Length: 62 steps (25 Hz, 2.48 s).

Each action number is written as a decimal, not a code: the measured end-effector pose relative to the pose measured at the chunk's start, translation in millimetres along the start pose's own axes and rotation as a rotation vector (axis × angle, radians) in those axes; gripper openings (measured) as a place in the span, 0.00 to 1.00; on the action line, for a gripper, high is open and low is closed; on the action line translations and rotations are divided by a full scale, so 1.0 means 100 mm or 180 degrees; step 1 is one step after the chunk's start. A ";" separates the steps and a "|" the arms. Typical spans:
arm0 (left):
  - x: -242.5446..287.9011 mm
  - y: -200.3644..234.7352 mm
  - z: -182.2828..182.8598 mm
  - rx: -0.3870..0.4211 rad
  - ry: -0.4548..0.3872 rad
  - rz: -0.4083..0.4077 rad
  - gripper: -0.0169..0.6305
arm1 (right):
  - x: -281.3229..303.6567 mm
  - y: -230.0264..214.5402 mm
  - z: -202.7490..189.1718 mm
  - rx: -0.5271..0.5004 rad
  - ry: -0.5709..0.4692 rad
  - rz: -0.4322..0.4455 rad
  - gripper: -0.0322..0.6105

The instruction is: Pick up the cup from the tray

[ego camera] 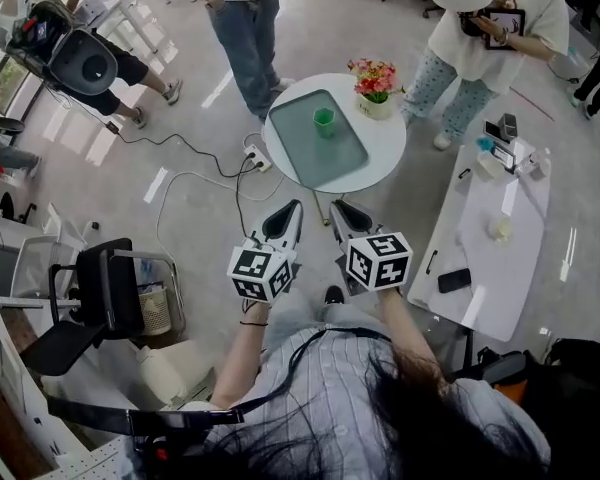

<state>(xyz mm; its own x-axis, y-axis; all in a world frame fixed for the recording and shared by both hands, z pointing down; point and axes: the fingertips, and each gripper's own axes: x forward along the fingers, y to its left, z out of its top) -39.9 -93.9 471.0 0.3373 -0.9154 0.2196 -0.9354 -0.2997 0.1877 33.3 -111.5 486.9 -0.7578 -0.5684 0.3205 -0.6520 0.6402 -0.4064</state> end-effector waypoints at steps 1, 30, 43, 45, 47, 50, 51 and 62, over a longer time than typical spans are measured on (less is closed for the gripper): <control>0.02 0.03 0.00 -0.0009 0.0008 0.0018 0.05 | 0.02 -0.01 0.01 0.0008 0.0010 0.0010 0.13; 1.89 1.34 0.21 0.0019 0.0316 -0.0655 0.05 | 1.80 -1.10 0.50 0.0264 0.0173 -0.0460 0.13; 2.50 1.73 0.03 -0.0072 0.0616 -0.0951 0.05 | 2.45 -1.68 0.04 0.0341 0.0719 -0.0717 0.28; 2.56 1.75 0.00 -0.0066 0.0663 -0.0998 0.05 | 2.54 -1.73 -0.05 0.0321 0.0795 -0.0707 0.36; 2.63 1.76 -0.04 -0.0063 0.0700 -0.1040 0.05 | 2.63 -1.82 -0.15 0.0270 0.0864 -0.0732 0.41; 2.72 1.80 -0.09 -0.0067 0.0736 -0.1077 0.05 | 2.77 -1.97 -0.31 0.0200 0.1001 -0.0822 0.46; 2.75 1.83 -0.09 -0.0070 0.0744 -0.1086 0.05 | 2.81 -2.03 -0.37 0.0187 0.1040 -0.0854 0.47; 2.84 1.95 -0.18 -0.0116 0.0851 -0.1131 0.05 | 3.17 -2.29 -0.71 -0.0052 0.1347 -0.0969 0.55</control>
<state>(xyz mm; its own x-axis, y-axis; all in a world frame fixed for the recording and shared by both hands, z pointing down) -124.7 -407.3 587.5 0.6573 -0.6542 0.3741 -0.7536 -0.5691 0.3289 -58.8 -401.6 742.3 -0.4757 -0.4736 0.7412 -0.8422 0.4883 -0.2286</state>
